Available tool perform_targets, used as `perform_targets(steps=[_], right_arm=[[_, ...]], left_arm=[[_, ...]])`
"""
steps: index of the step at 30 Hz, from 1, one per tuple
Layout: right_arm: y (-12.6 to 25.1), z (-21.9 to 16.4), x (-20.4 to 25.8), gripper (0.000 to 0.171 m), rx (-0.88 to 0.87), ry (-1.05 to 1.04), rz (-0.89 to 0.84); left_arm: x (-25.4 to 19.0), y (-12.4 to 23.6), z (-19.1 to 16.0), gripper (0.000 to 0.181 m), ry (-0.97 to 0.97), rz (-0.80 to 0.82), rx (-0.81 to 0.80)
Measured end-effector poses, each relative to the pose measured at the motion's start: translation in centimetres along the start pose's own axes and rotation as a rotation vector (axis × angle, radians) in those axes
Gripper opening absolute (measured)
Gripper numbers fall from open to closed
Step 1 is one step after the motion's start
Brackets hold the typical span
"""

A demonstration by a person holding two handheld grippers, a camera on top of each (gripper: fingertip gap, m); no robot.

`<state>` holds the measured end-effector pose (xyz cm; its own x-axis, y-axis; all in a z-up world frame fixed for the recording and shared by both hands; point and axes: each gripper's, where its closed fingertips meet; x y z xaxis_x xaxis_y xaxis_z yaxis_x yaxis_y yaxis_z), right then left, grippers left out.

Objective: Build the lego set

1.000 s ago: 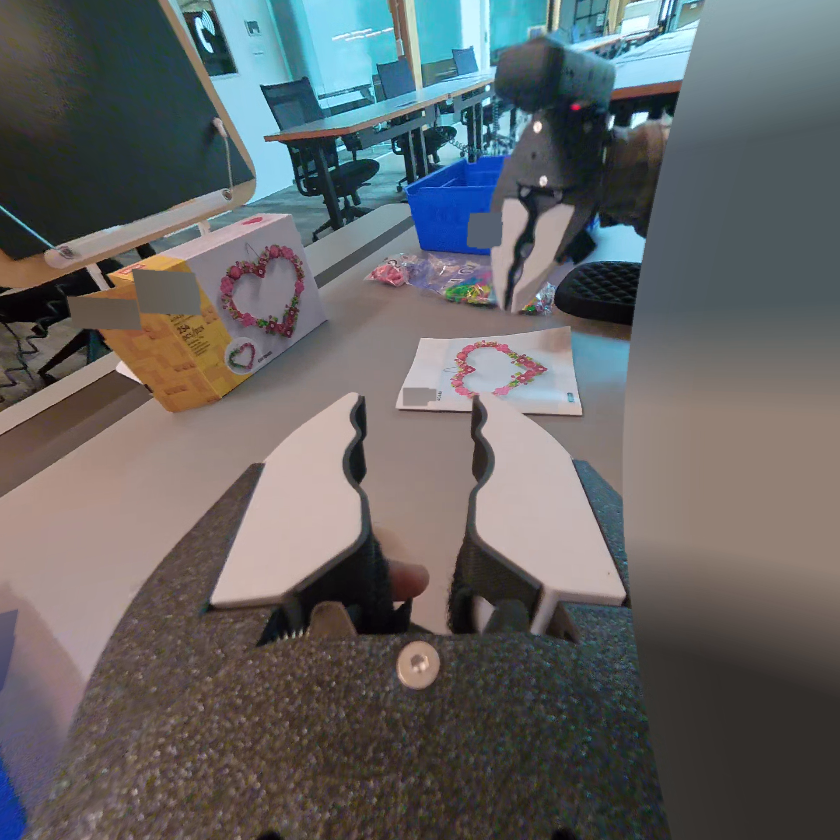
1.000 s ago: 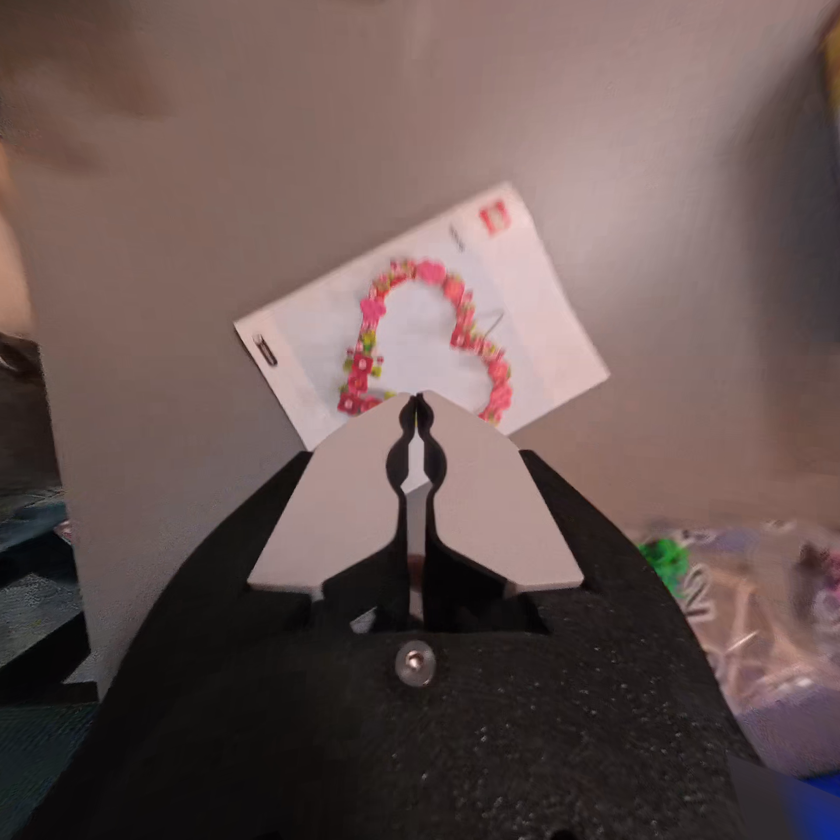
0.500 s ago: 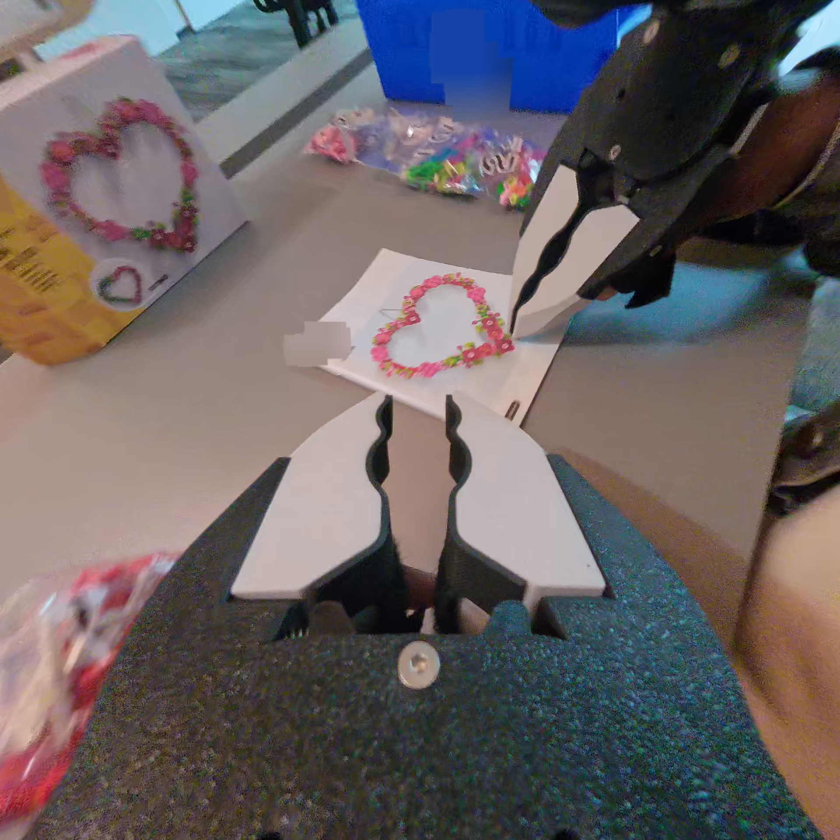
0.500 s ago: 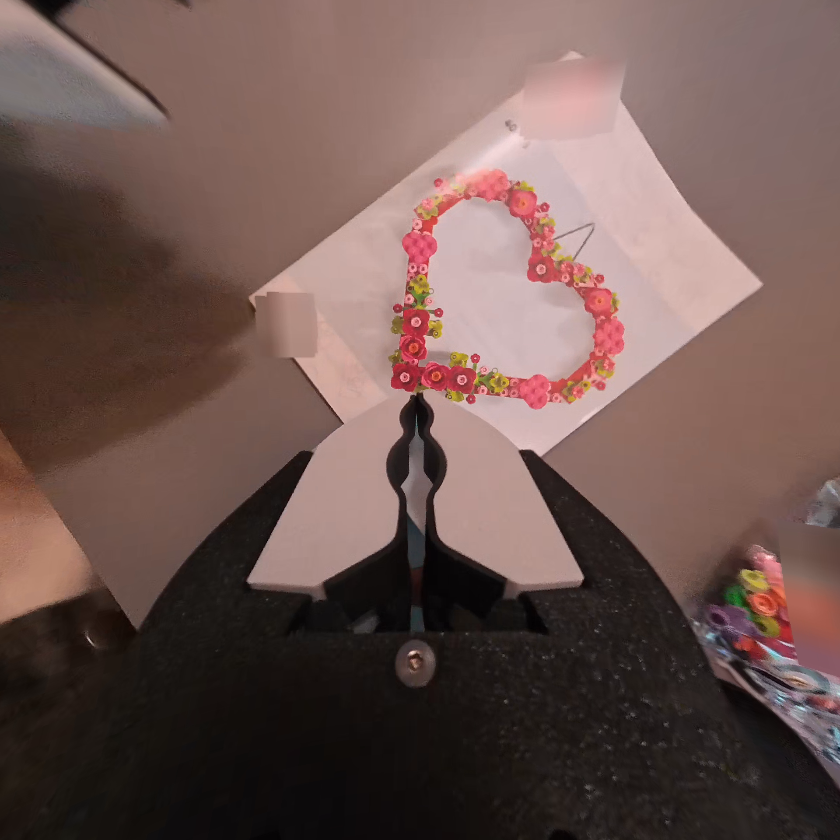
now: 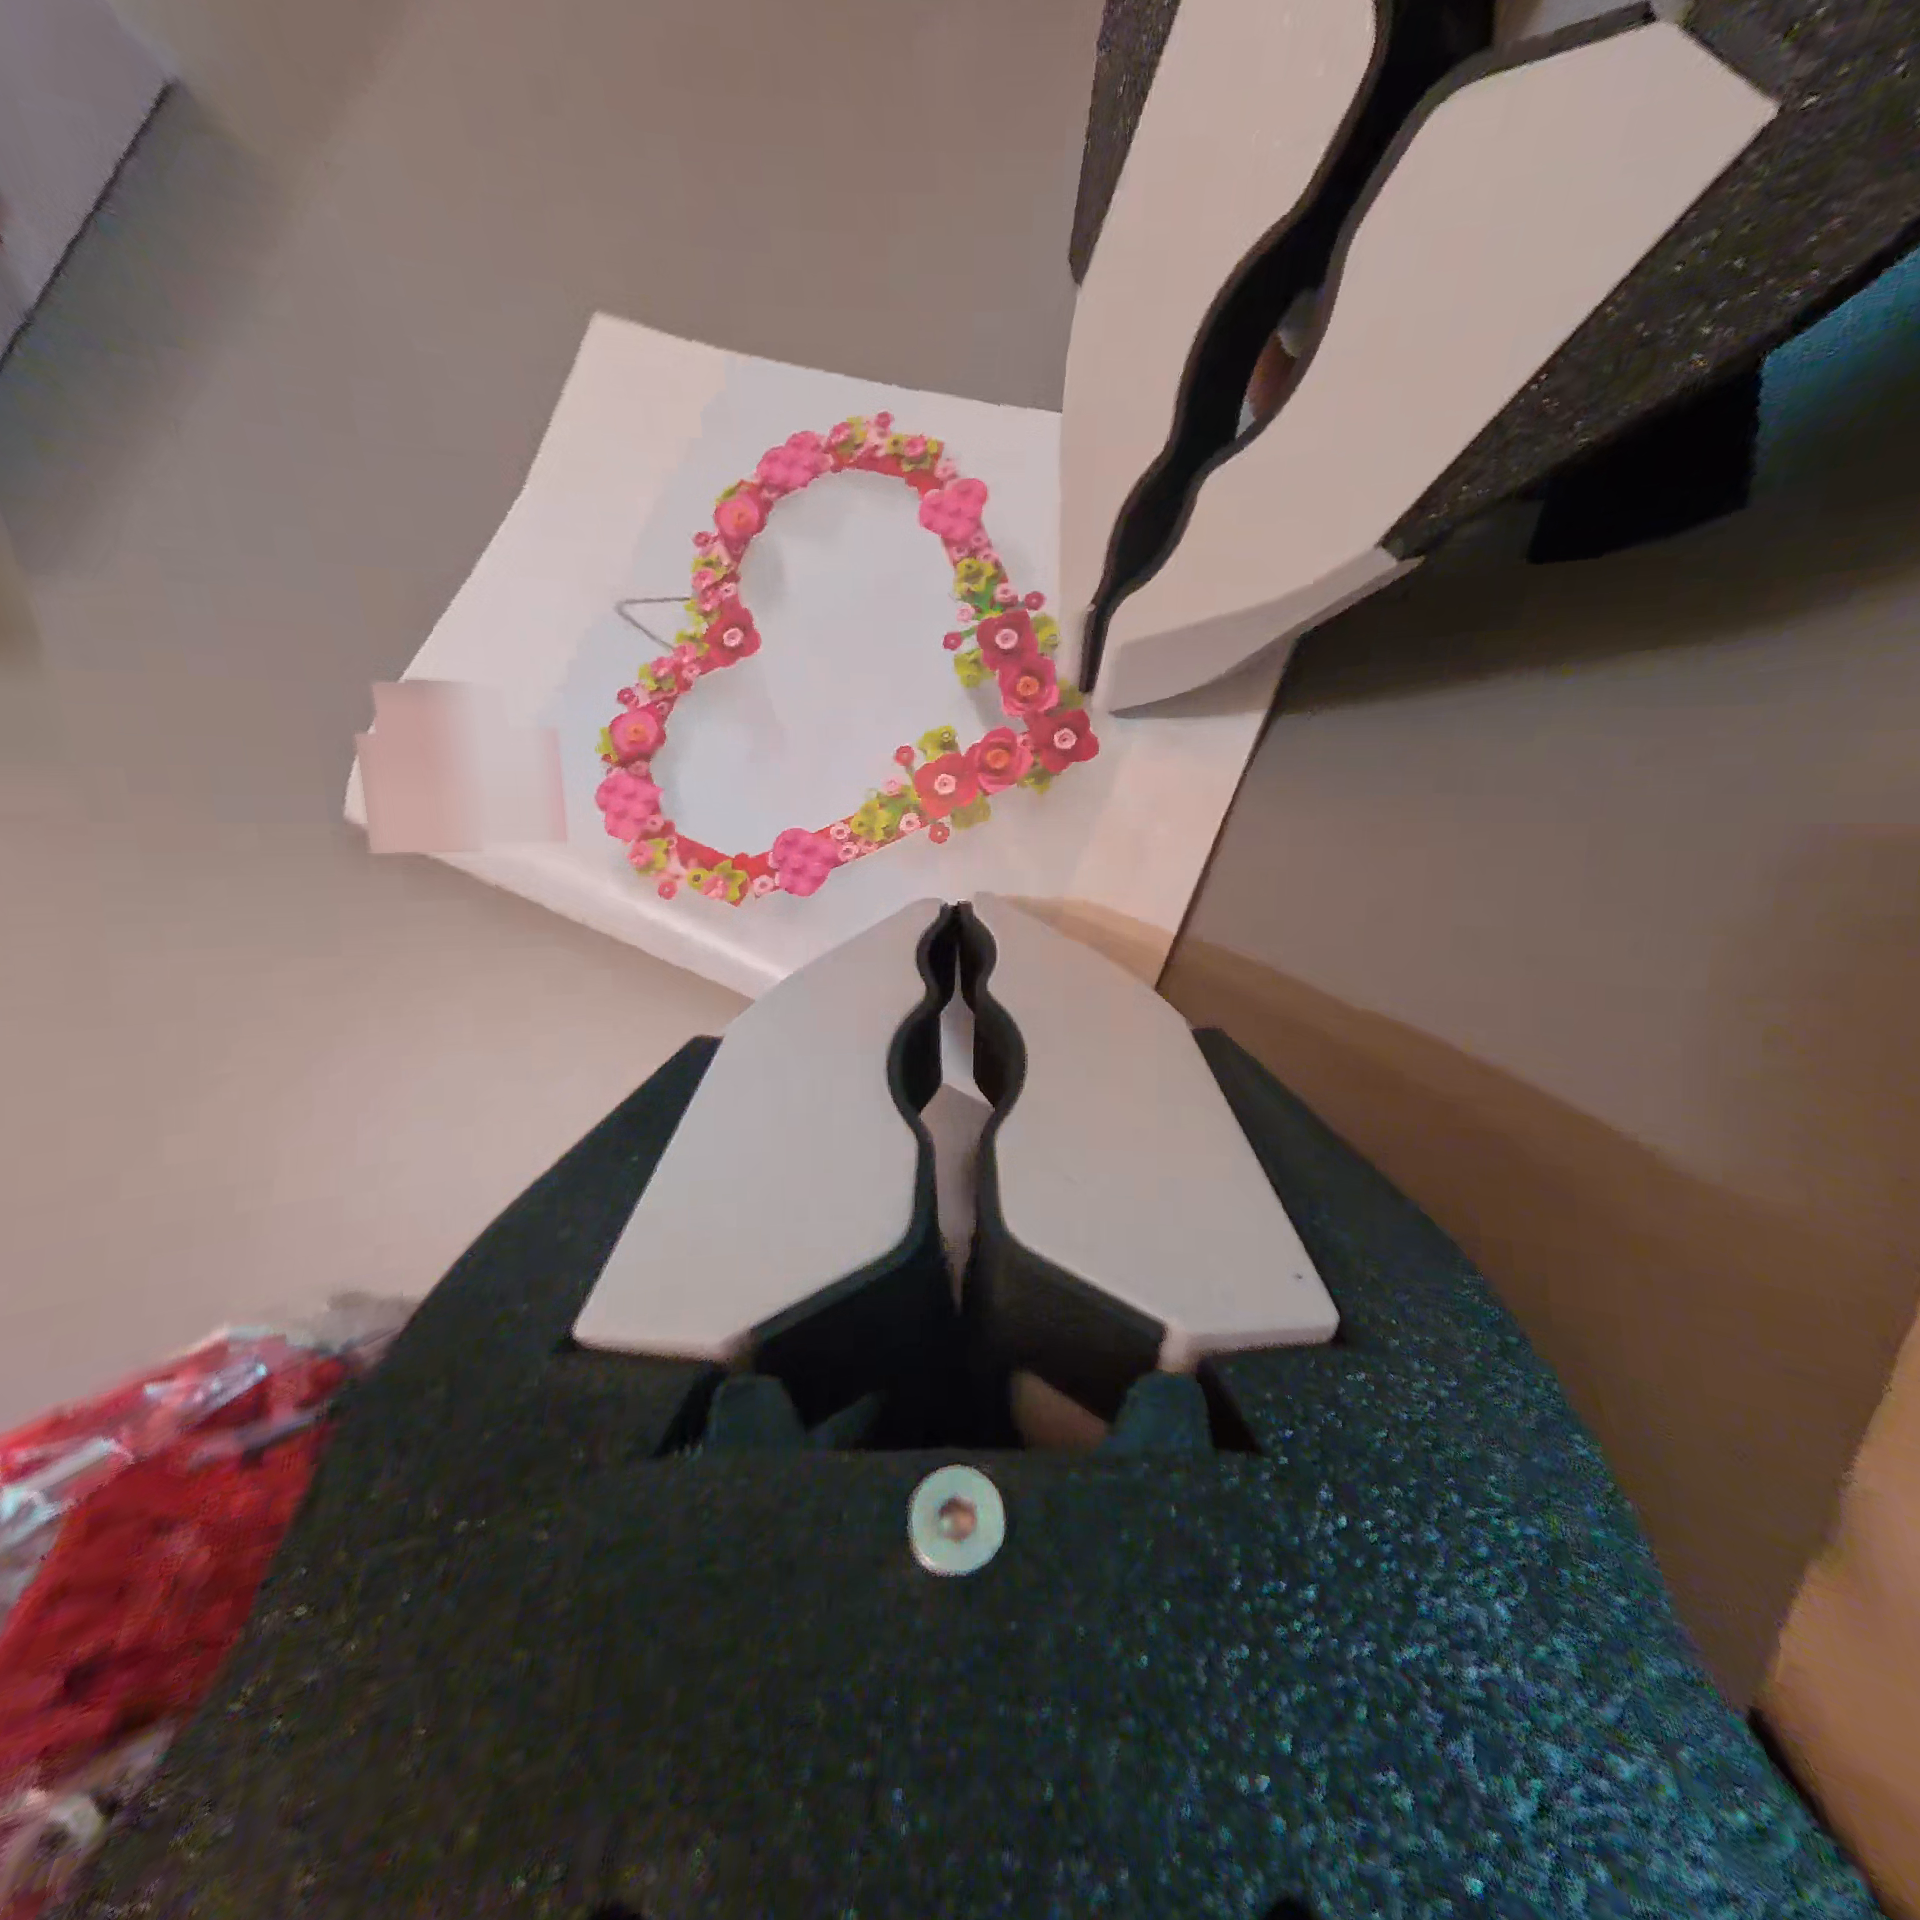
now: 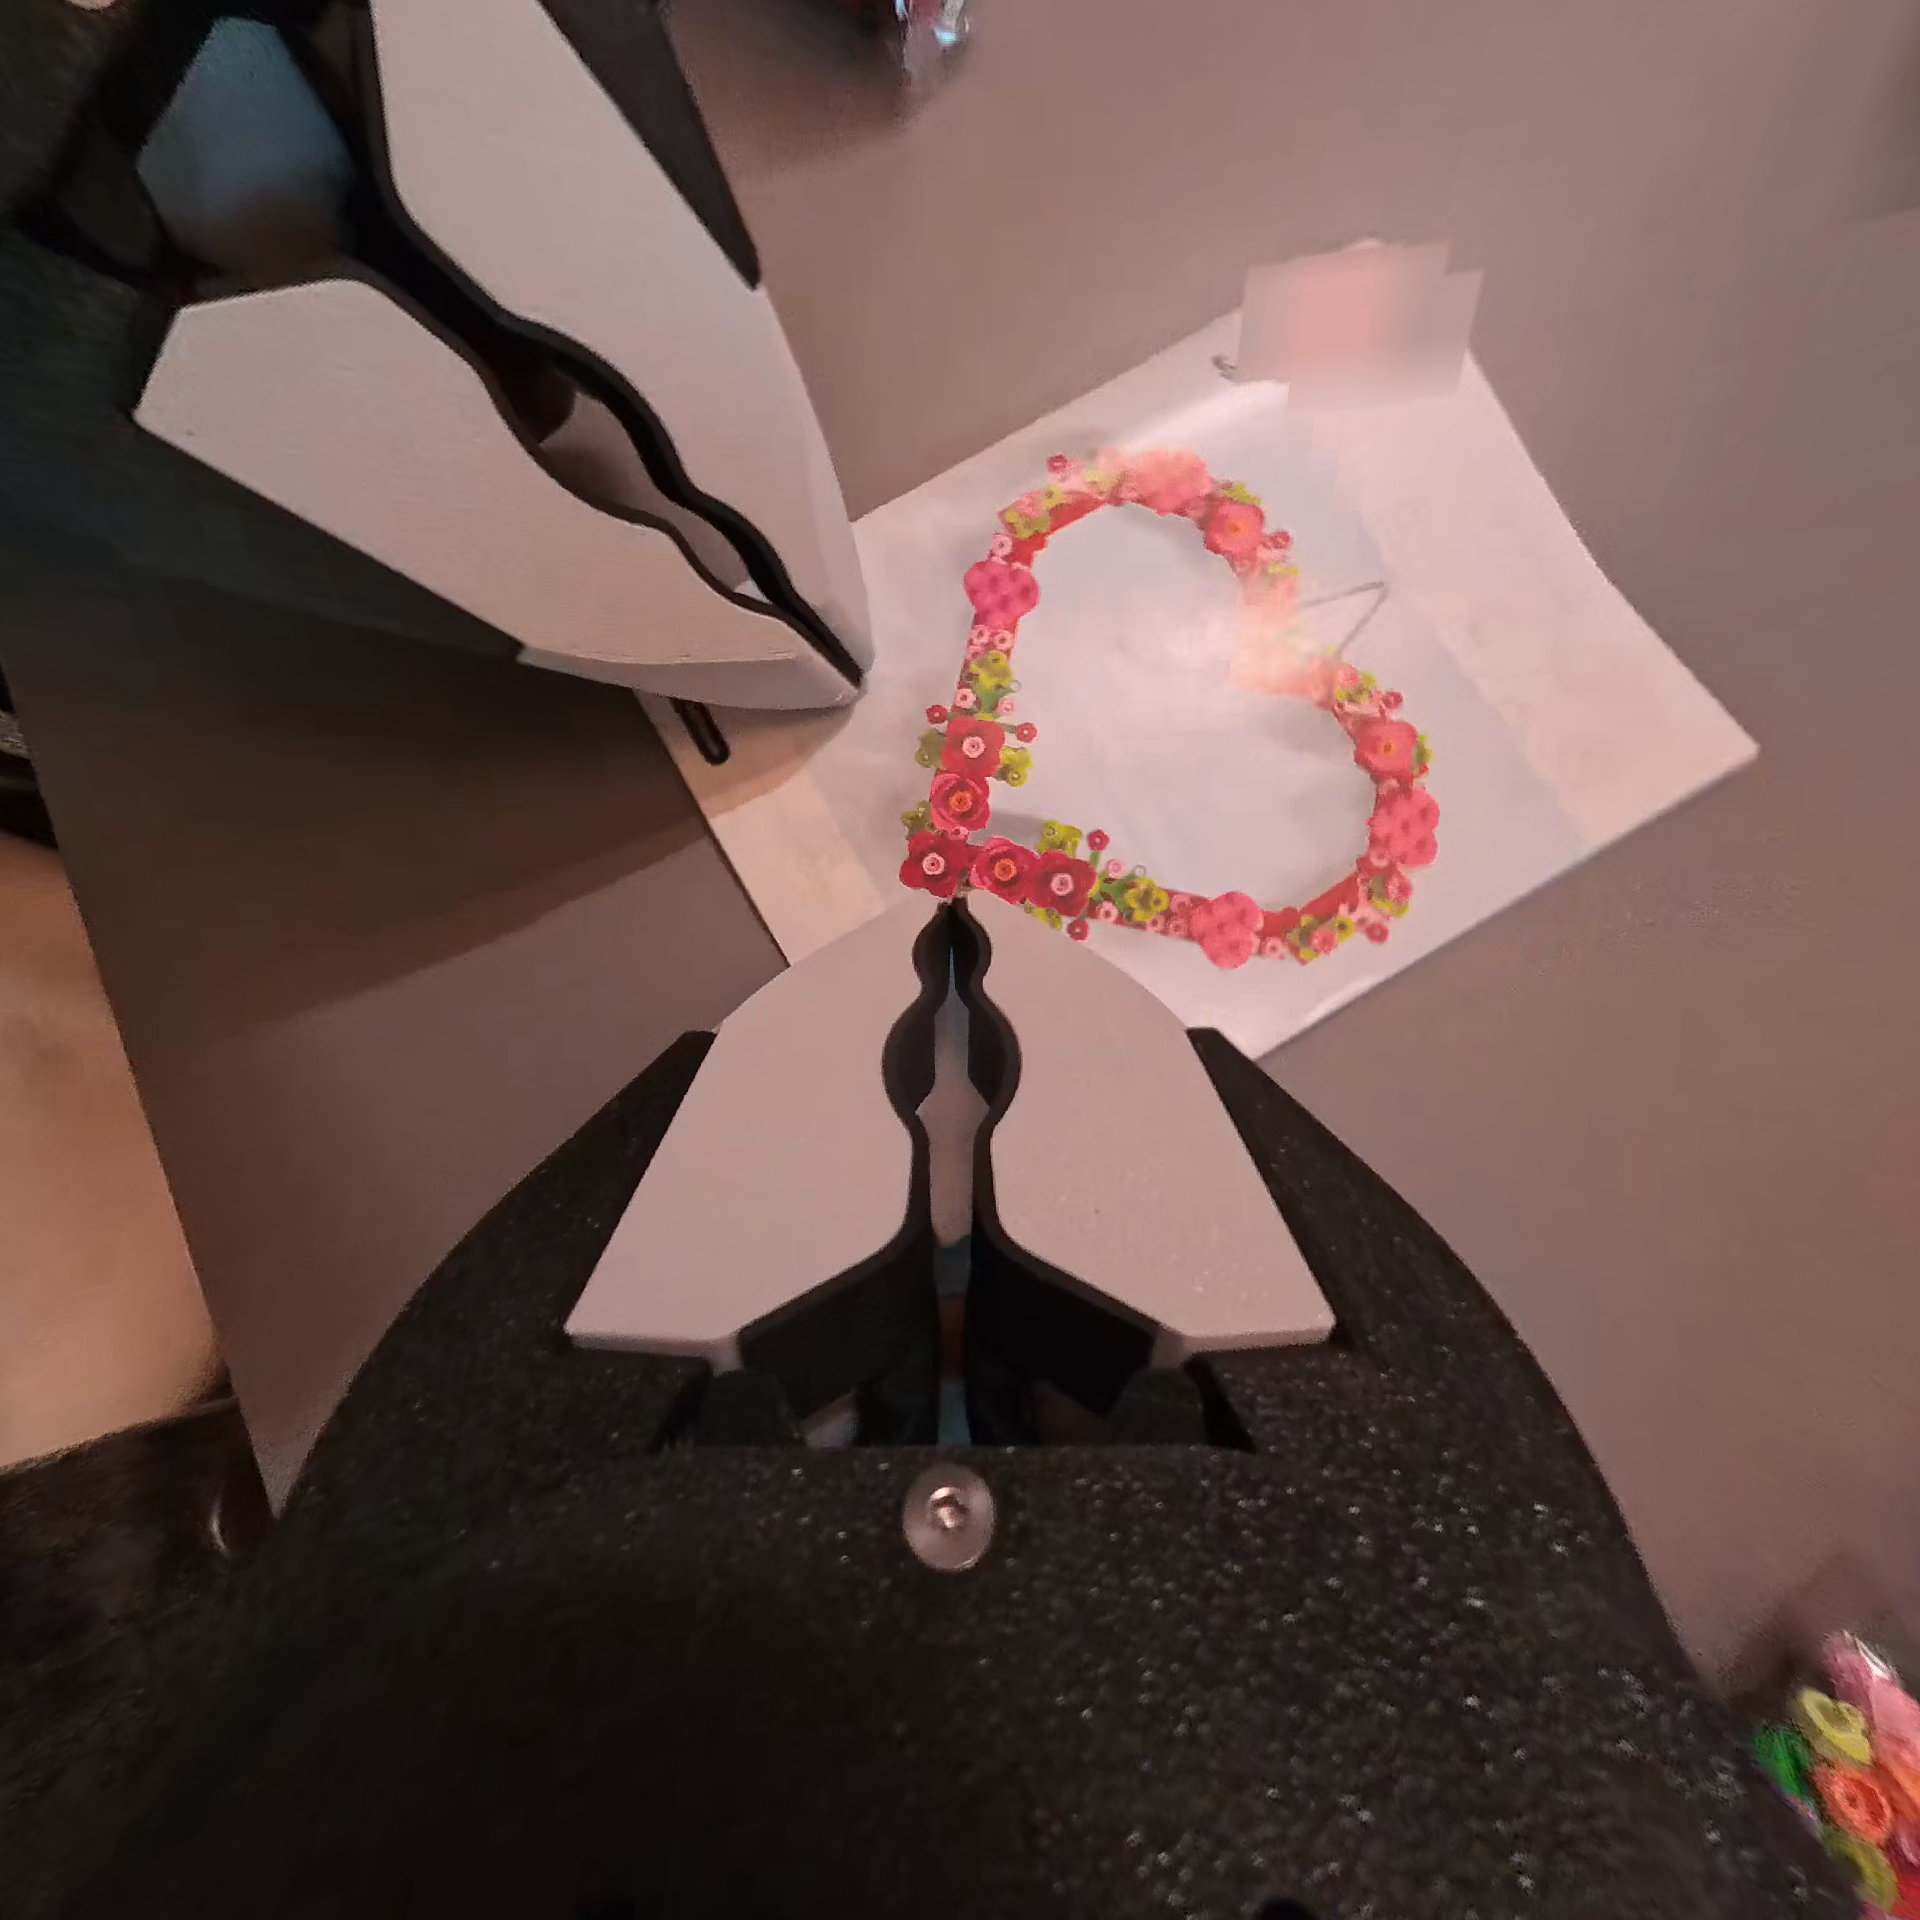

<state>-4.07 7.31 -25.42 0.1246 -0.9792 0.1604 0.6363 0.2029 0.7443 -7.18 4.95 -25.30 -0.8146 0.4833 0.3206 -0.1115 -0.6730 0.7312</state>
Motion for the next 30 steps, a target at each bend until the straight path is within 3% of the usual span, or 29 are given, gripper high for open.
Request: perform_targets(steps=[23, 25, 26, 30], right_arm=[[0.0, -0.7, 2.7, 0.0, -0.008, -0.085, -0.033], [0.2, -0.5, 2.9, 0.002, -0.014, -0.085, -0.012], [0.6, -0.3, 3.2, 0.036, -0.031, -0.1, 0.024], [2.3, 0.2, 3.4, 0.068, 0.001, -0.105, 0.109]], left_arm=[[-1.4, 1.6, -1.0, 0.0, 0.043, 0.005, -0.038], [-1.1, 2.0, -1.1, 0.013, 0.05, 0.015, -0.036], [-1.0, 2.5, -1.1, 0.025, 0.053, 0.016, -0.046], [1.5, 6.8, -1.6, 0.056, 0.116, 0.077, -0.124]])
Point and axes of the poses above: each gripper's, where its closed fingertips meet, y back along the fingers, z out of its top, x = y × z across the jaws, and after that the axes turned 12 degrees about -y, right-handed
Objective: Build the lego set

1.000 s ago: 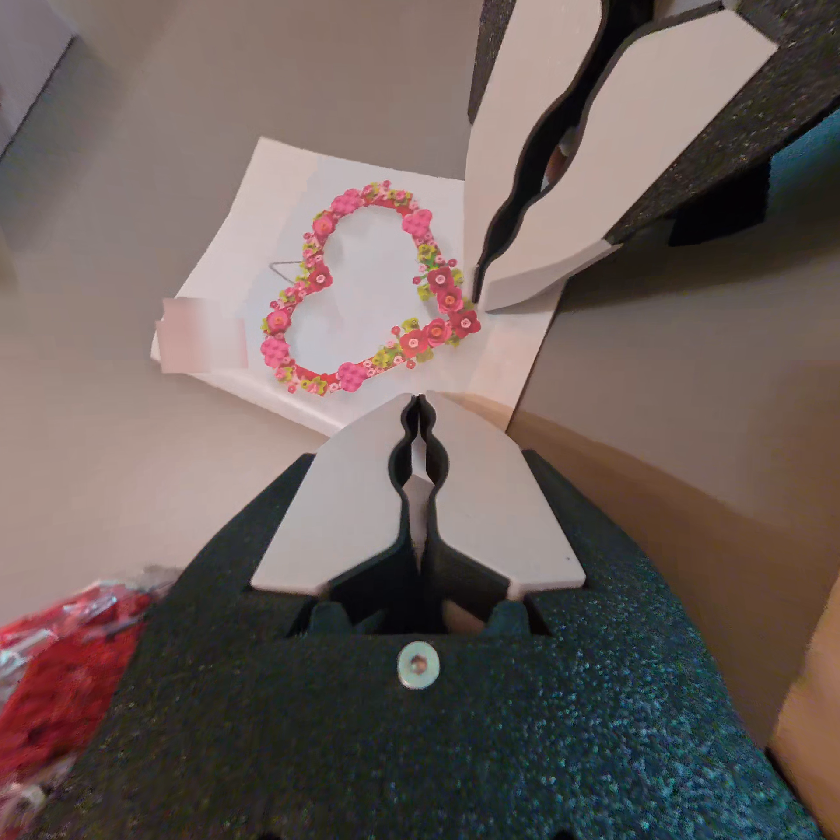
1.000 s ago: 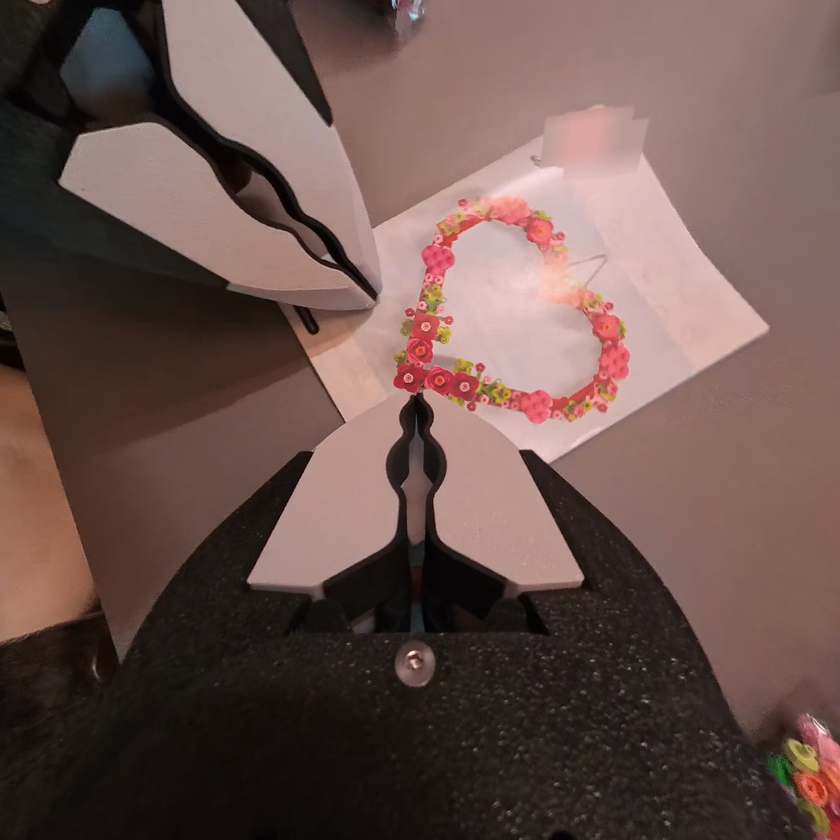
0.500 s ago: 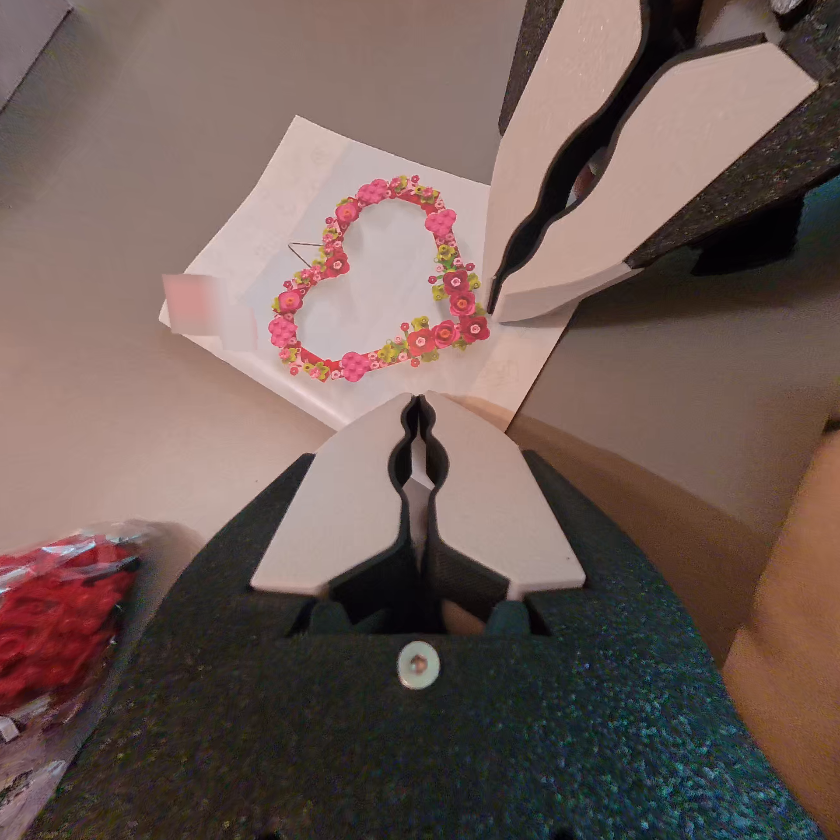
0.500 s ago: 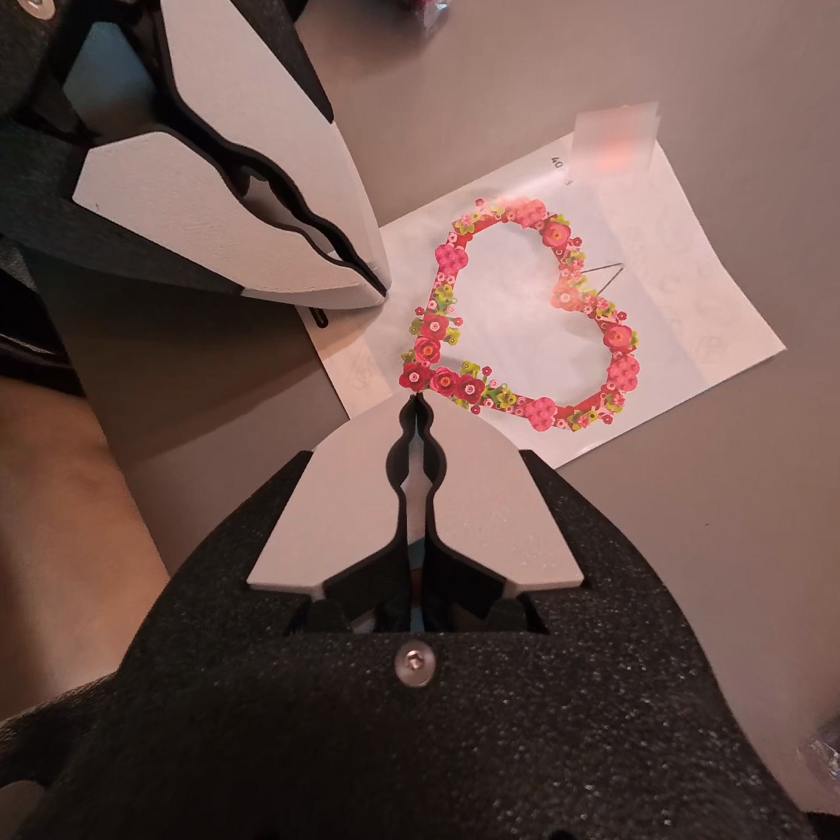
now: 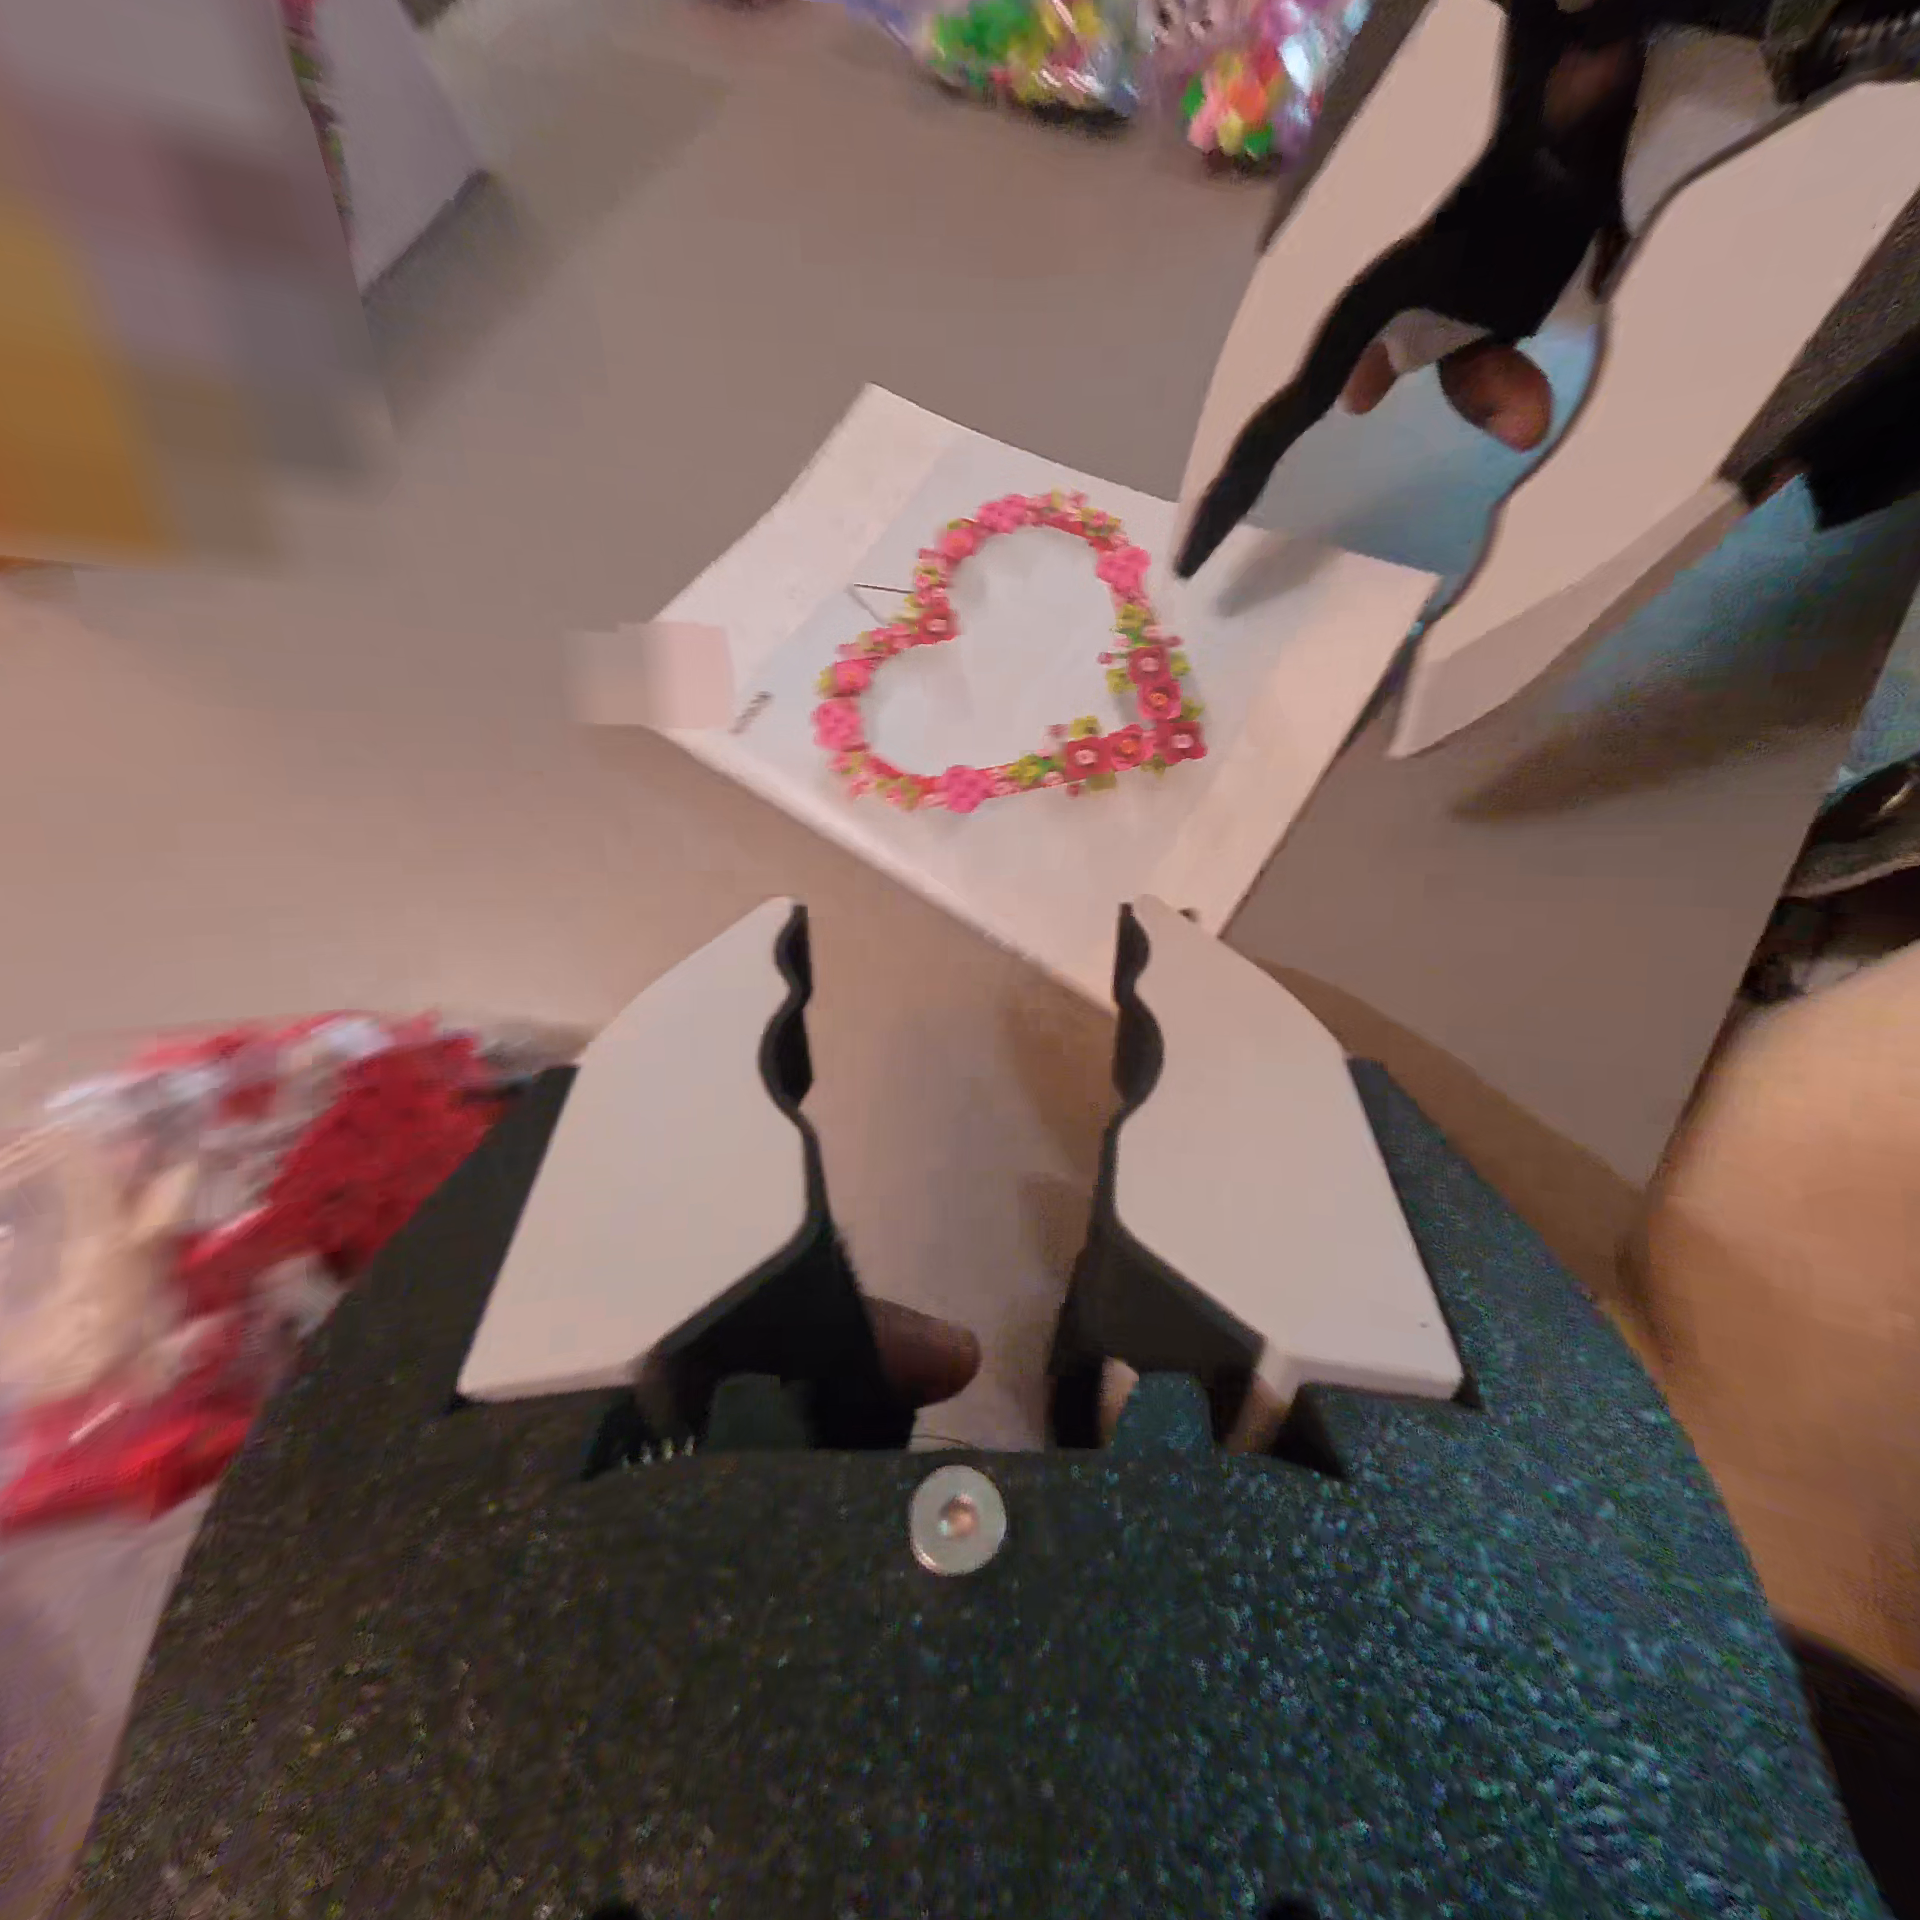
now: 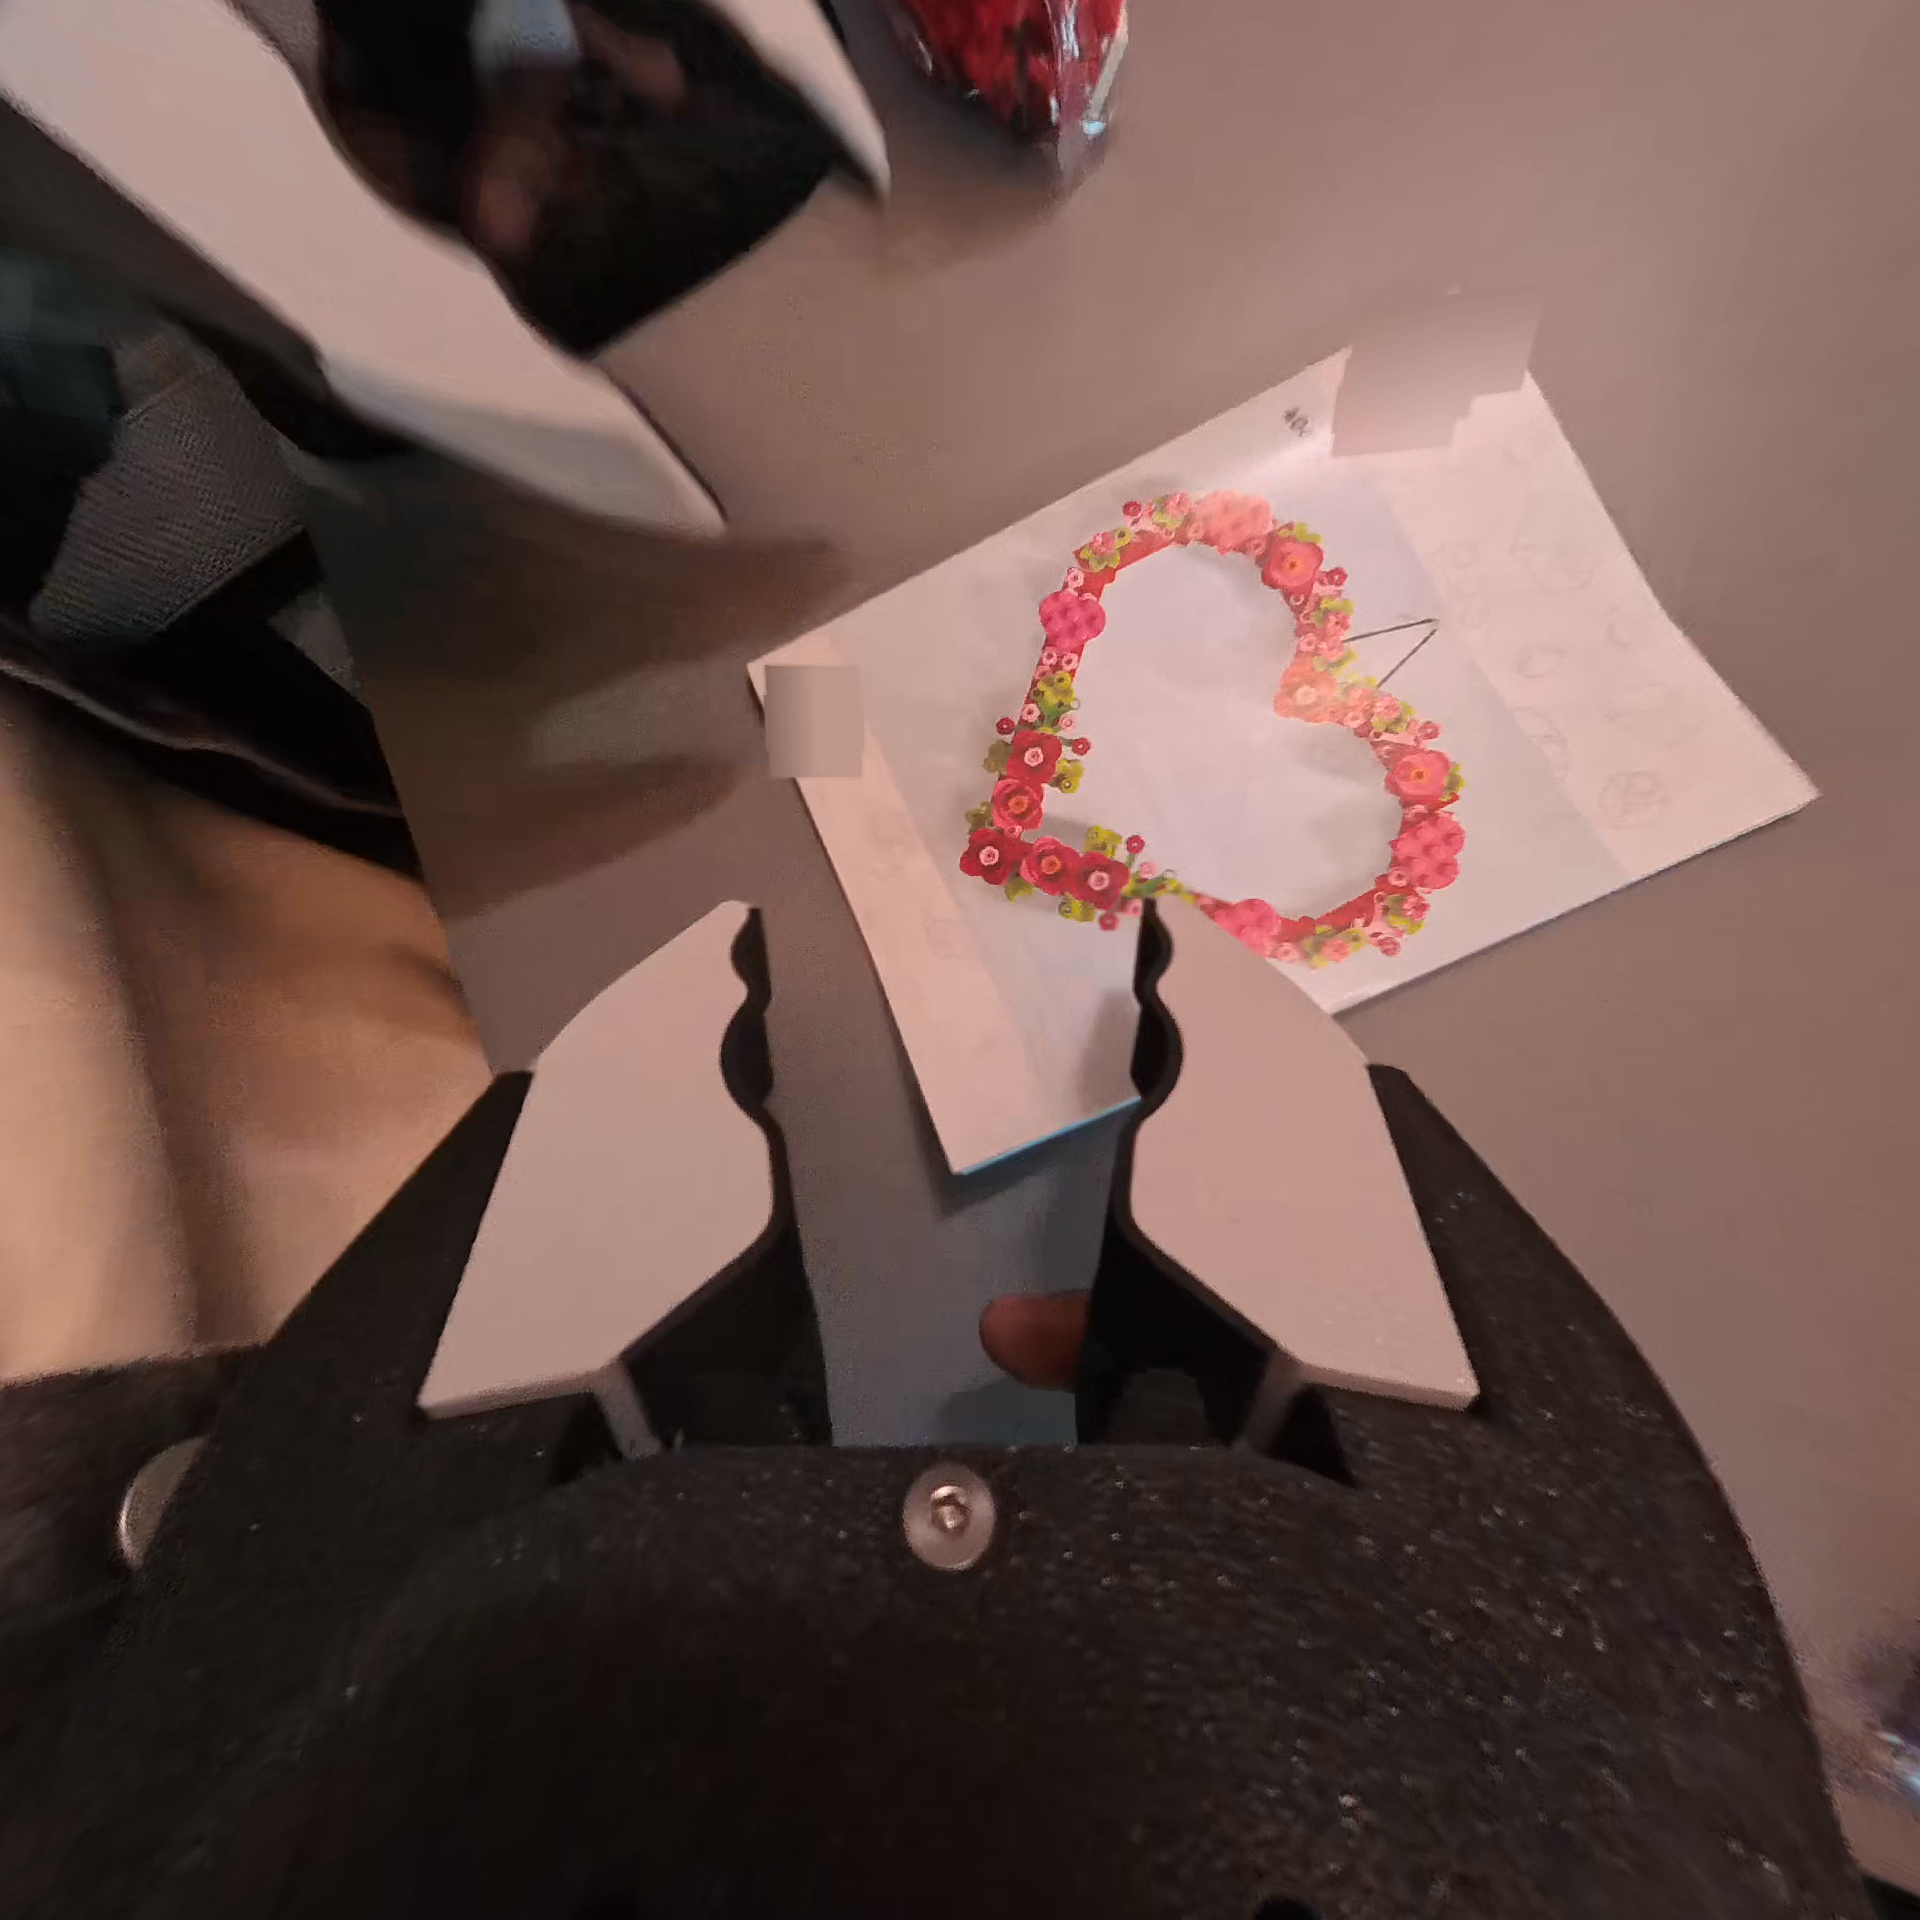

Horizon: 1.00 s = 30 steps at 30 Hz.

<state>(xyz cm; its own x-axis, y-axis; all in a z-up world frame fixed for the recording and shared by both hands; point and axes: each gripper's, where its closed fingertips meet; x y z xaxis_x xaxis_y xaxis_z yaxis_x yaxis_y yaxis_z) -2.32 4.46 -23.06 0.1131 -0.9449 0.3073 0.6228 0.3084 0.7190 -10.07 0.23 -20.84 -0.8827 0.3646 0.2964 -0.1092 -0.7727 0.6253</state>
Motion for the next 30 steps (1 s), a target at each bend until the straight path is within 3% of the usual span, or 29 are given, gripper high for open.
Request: perform_targets(steps=[4, 7, 11, 15, 16, 18, 20, 22, 27, 30], right_arm=[[1.2, 3.0, 0.4, 0.083, -0.009, 0.112, 0.031], [0.4, 7.2, 1.1, 0.076, -0.026, 0.248, 0.061], [-4.2, 12.4, 1.5, 0.075, -0.041, 0.373, 0.106], [-10.2, 15.1, 2.0, 0.079, -0.015, 0.361, 0.171], [-11.5, 15.6, 2.0, 0.08, -0.02, 0.366, 0.168], [-13.7, 16.2, 1.6, 0.079, -0.012, 0.388, 0.156], [-14.7, 16.4, 1.0, 0.045, 0.006, 0.44, 0.134], [-13.9, 16.8, 1.3, 0.04, -0.008, 0.451, 0.202], [-8.3, 17.2, 1.8, 0.034, 0.011, 0.241, 0.506], [-5.3, 17.1, 1.4, 0.03, -0.005, 0.17, 0.601]], left_arm=[[7.0, 6.4, -1.5, 0.079, -0.018, 0.222, -0.033], [11.1, 9.4, -3.3, 0.08, -0.023, 0.255, -0.01], [13.2, 9.0, -5.6, 0.075, 0.034, 0.139, 0.052], [13.1, 6.6, -7.5, 0.073, 0.084, 0.044, 0.106], [12.9, 6.0, -8.0, 0.069, 0.073, 0.031, 0.123], [12.9, 5.3, -8.2, 0.034, 0.03, 0.04, 0.13], [12.5, 5.2, -6.6, 0.006, 0.041, -0.014, 0.057], [12.7, 5.6, -5.5, 0.002, 0.045, -0.037, 0.031], [13.9, 7.2, -1.6, 0.001, 0.048, -0.105, -0.102], [14.3, 7.5, 0.6, 0.0, 0.035, -0.152, -0.171]])
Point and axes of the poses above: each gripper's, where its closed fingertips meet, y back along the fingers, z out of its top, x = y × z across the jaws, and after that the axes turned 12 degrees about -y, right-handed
